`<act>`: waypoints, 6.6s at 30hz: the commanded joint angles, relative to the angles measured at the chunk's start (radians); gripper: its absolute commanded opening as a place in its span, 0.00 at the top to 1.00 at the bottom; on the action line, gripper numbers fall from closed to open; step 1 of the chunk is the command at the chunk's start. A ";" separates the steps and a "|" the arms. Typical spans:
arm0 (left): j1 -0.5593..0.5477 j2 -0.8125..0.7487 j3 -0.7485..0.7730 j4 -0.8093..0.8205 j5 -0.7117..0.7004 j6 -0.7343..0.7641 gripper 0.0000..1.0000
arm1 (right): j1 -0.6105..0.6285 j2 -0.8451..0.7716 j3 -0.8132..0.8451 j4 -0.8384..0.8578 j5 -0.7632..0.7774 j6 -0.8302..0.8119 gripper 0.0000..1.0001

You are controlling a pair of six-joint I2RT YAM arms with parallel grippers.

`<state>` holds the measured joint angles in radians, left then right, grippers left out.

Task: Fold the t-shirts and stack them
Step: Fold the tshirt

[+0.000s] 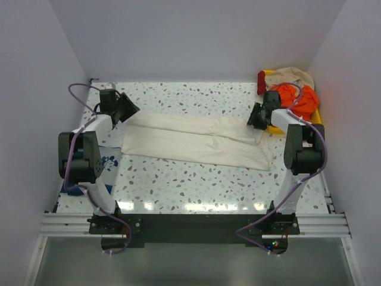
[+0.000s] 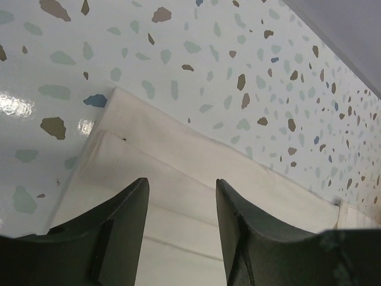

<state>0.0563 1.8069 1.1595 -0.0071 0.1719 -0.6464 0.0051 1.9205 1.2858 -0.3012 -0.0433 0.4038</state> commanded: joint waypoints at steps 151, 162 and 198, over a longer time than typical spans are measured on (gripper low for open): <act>-0.010 -0.018 -0.133 0.019 0.003 -0.052 0.57 | 0.251 0.025 0.000 0.037 -0.099 -0.019 0.49; -0.010 -0.034 -0.142 0.024 0.000 -0.055 0.57 | 0.253 -0.095 -0.075 0.054 -0.174 0.015 0.89; -0.016 0.098 0.081 0.018 0.055 -0.050 0.47 | 0.383 -0.267 -0.341 0.080 -0.098 0.000 0.91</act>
<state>0.0486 1.8736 1.1881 -0.0017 0.2150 -0.7143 0.3843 1.6657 0.9531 -0.2035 -0.2100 0.4252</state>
